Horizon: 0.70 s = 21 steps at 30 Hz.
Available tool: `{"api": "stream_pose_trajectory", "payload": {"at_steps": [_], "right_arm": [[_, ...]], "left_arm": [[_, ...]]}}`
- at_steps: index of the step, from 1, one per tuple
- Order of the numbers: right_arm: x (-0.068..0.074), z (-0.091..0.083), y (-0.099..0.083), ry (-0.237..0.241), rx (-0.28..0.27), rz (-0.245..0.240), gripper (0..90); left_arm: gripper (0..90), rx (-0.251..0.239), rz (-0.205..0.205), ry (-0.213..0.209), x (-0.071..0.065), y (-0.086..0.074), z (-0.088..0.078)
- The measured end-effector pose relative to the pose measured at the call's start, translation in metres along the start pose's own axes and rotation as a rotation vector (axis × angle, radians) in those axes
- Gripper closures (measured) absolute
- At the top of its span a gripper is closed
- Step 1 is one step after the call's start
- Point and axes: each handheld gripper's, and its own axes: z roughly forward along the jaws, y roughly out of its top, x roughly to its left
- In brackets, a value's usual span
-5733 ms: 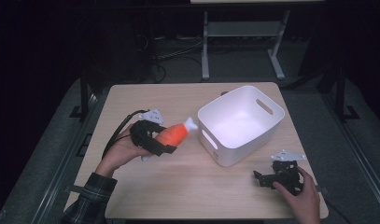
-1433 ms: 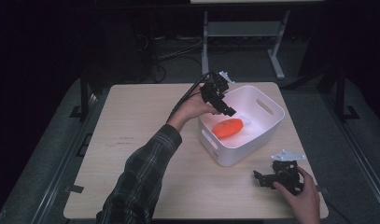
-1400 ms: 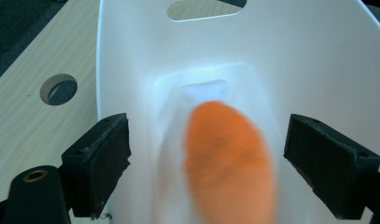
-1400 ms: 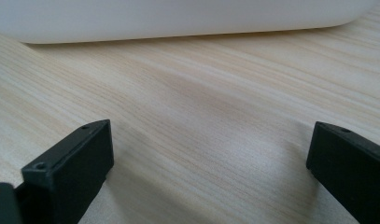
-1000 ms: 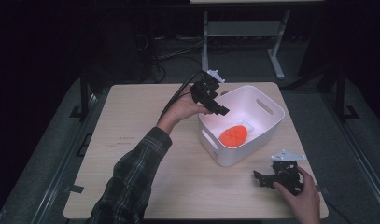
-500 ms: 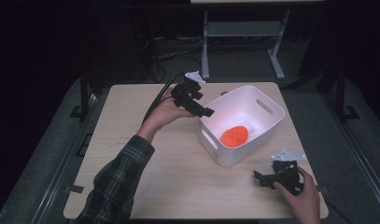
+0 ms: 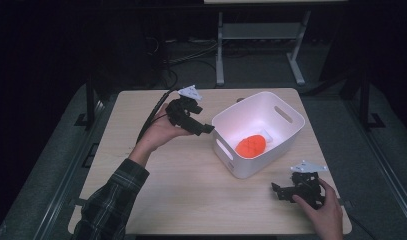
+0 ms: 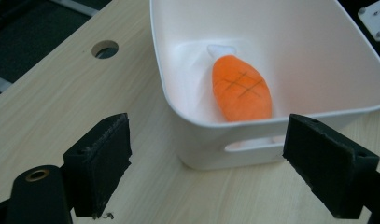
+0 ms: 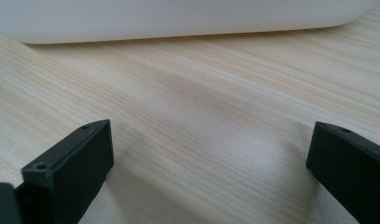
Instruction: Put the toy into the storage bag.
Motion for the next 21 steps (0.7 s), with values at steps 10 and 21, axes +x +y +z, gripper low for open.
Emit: {"api": "stream_pose_trajectory", "payload": {"at_steps": [10,21], "right_arm": [[0.000,0.000,0.000,-0.001,0.000,-0.001,0.1],[0.000,0.000,0.000,-0.001,0.000,-0.001,0.1]], "left_arm": [[14.3,-0.024,-0.029,0.023,-0.007,-0.035,-0.015],[13.8,-0.043,-0.077,0.066,-0.016,-0.079,-0.032]]}}
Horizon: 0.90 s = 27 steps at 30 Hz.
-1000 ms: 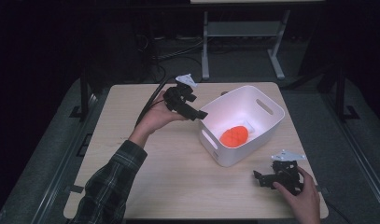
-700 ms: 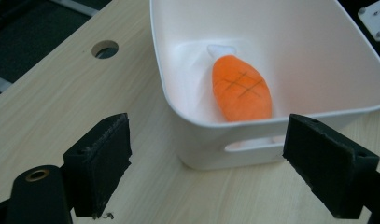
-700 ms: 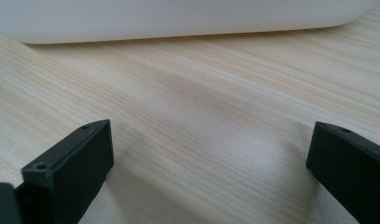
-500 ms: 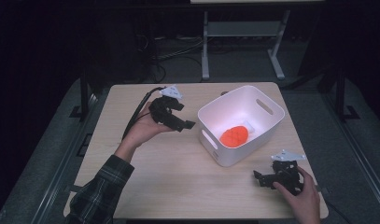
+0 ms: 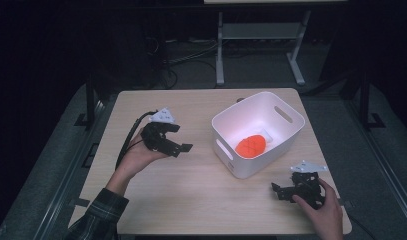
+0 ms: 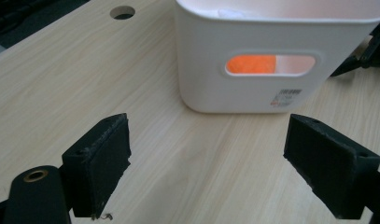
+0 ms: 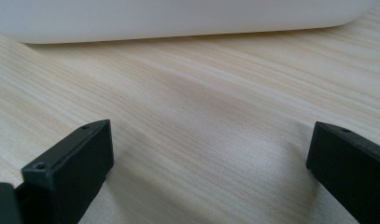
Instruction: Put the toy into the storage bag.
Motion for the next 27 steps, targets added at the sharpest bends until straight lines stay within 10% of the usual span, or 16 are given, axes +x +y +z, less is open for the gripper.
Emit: {"api": "stream_pose_trajectory", "payload": {"at_steps": [27], "right_arm": [[0.000,0.000,0.000,0.001,0.000,0.001,0.2]], "left_arm": [[14.1,0.027,-0.072,0.088,-0.016,-0.097,-0.005]]}}
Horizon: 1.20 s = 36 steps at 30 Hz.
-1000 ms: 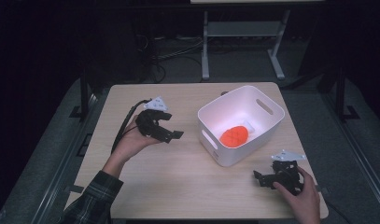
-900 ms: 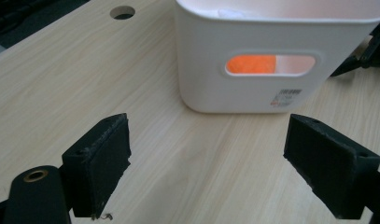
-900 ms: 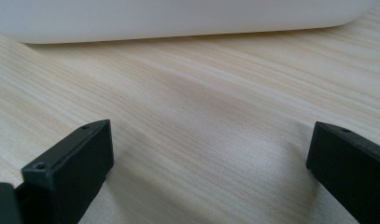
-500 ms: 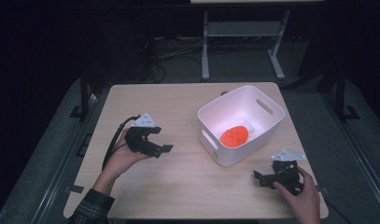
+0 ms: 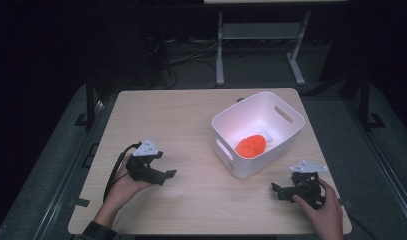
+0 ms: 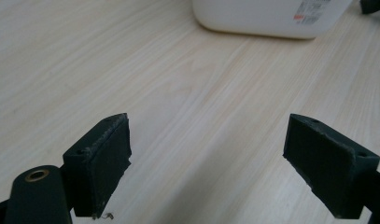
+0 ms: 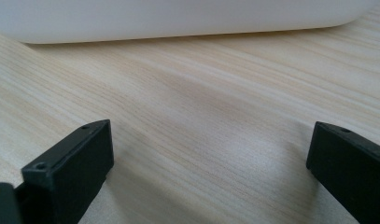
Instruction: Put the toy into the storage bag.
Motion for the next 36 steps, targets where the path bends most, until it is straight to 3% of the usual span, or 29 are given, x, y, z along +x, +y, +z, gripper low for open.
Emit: {"api": "stream_pose_trajectory", "payload": {"at_steps": [9,19,25,30,36], "right_arm": [[0.000,0.000,0.000,0.000,0.000,0.000,0.2],[0.000,0.000,0.000,0.000,0.000,0.000,0.2],[0.000,0.000,0.000,0.000,0.000,0.000,0.2],[0.000,0.000,0.000,0.000,0.000,0.000,0.1],[0.000,0.000,0.000,0.000,0.000,0.000,0.1]], "left_arm": [[14.1,0.011,-0.042,0.054,-0.001,-0.037,-0.004],[14.1,0.044,-0.052,0.094,-0.002,-0.062,-0.006],[13.9,0.081,-0.049,0.102,0.000,-0.073,-0.001],[12.8,0.037,-0.044,0.104,0.001,-0.078,-0.001],[12.8,0.037,-0.044,0.103,0.001,-0.078,-0.001]]}}
